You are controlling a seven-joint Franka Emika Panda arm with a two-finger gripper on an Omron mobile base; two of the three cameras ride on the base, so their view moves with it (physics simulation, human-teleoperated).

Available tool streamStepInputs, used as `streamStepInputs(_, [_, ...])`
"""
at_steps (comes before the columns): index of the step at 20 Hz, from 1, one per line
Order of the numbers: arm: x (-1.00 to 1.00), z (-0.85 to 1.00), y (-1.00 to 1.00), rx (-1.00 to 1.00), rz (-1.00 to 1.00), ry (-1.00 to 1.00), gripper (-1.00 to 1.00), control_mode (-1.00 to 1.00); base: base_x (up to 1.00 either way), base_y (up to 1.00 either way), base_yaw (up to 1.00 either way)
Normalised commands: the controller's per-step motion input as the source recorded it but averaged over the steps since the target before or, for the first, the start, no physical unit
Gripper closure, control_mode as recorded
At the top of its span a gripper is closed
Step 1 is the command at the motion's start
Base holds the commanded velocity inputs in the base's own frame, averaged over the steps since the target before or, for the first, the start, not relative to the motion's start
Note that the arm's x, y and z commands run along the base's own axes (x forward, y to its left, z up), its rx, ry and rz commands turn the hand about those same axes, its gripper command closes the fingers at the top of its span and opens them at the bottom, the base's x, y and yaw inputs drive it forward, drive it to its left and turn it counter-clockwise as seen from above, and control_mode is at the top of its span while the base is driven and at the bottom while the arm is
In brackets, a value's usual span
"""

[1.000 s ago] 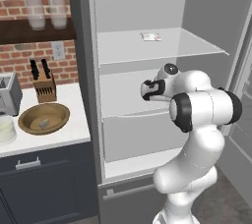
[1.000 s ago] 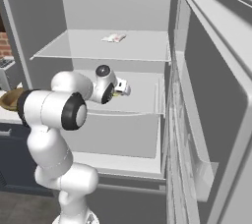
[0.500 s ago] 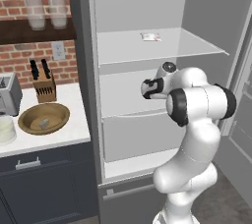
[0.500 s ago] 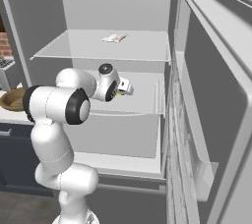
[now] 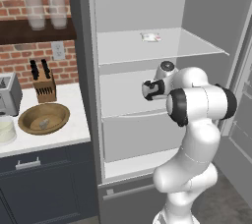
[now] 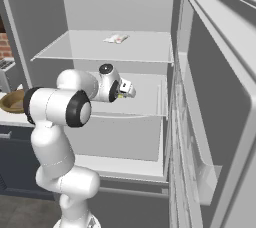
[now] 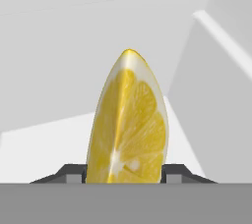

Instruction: Grab a lemon wedge from the fridge and one ice cube from the ice bowl, and put them in the glass of lemonade.

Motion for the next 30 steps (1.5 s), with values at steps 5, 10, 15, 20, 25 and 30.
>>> streamStepInputs(5, [-1.00, -0.51, 0.01, 0.00, -0.08, 0.01, 1.00, -1.00, 0.00, 0.00, 0.00])
streamStepInputs(10, [-1.00, 0.07, 0.00, 0.02, -0.02, 0.00, 1.00, -1.00, 0.00, 0.00, 0.00])
streamStepInputs(15, [-1.00, 0.53, 0.00, 0.03, 0.00, 0.00, 1.00, -1.00, 0.00, 0.00, 0.00])
streamStepInputs(20, [-1.00, 0.65, 0.00, 0.03, 0.00, 0.00, 1.00, -1.00, 0.00, 0.00, 0.00])
streamStepInputs(25, [-1.00, 0.55, 0.02, 0.01, 0.00, 0.00, 1.00, -1.00, 0.00, 0.00, 0.00])
streamStepInputs(30, [-1.00, 0.50, 0.03, 0.00, 0.00, 0.00, 1.00, -1.00, 0.00, 0.00, 0.00])
